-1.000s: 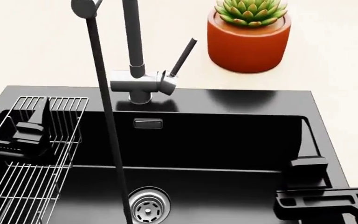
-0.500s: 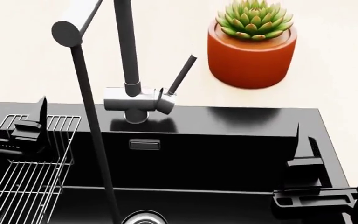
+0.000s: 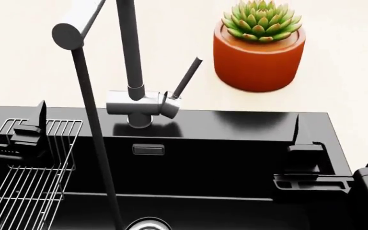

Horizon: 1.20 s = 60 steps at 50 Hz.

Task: Pick the pomegranates and onions from the sink and place them in one bowl. Place the beet in the other bowl. Then turn off the sink faucet.

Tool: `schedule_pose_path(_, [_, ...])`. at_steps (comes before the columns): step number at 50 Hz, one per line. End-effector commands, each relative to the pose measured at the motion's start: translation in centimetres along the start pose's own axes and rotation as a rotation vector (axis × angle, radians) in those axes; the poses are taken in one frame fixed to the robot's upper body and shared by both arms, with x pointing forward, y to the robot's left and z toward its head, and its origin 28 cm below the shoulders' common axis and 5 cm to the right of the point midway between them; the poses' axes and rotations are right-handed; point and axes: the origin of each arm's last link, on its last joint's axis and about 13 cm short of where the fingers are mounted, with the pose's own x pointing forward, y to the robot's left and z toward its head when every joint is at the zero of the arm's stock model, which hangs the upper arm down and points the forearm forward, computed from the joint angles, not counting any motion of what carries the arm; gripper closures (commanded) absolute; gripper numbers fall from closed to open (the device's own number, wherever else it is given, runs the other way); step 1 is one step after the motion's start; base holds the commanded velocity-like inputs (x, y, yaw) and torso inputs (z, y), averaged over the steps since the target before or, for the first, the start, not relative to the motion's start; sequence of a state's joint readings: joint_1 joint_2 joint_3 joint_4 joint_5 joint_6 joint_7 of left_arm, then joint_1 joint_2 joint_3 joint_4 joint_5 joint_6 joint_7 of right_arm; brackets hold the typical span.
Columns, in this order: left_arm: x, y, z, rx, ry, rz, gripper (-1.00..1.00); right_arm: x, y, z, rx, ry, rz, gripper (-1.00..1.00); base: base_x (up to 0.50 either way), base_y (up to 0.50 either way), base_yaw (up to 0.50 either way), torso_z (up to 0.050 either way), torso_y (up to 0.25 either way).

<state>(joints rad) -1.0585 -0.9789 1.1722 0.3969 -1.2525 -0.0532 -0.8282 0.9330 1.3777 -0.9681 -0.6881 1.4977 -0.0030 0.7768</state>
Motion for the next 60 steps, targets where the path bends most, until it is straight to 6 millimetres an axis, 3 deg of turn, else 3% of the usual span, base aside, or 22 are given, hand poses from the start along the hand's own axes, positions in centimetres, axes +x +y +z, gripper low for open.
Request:
schedule_pose_path(1, [0.1, -0.1, 0.2, -0.041, 0.012, -0.024, -1.0, 3.7, -0.2, -0.6, 0.075, 0.005, 0.019, -1.0, 0.0, 0.0, 0.0, 0.0, 0.0])
schedule_pose_path(11, [0.0, -0.4, 0.1, -0.038, 0.01, -0.035, -1.0, 12.1, -1.2, -0.5, 0.096, 0.008, 0.078, -1.0, 0.0, 0.0, 0.0, 0.0, 0.0])
schedule_pose_path(20, [0.2, -0.1, 0.3, -0.037, 0.003, -0.021, -1.0, 16.8, -1.0, -2.4, 0.12, 0.074, 0.141, -1.0, 0.0, 0.0, 0.0, 0.0, 0.0])
schedule_pose_path(29, [0.3, 0.0, 0.4, -0.039, 0.0, -0.02, -1.0, 17.4, -0.4, -2.7, 0.11, 0.08, 0.153, -1.0, 0.0, 0.0, 0.0, 0.0, 0.0])
schedule_pose_path(41, [0.3, -0.1, 0.3, -0.039, -0.002, -0.01, -1.0, 22.0, 0.2, -4.4, 0.135, 0.105, 0.179, -1.0, 0.0, 0.0, 0.0, 0.0, 0.0])
schedule_pose_path(49, [0.5, -0.1, 0.2, -0.035, -0.002, -0.003, -1.0, 23.9, 0.7, -5.3, 0.134, 0.123, 0.21, -1.0, 0.0, 0.0, 0.0, 0.0, 0.0])
schedule_pose_path(60, [0.8, -0.4, 0.1, -0.039, 0.005, 0.008, -1.0, 24.0, 1.2, -6.4, 0.151, 0.142, 0.238, -1.0, 0.0, 0.0, 0.0, 0.0, 0.0])
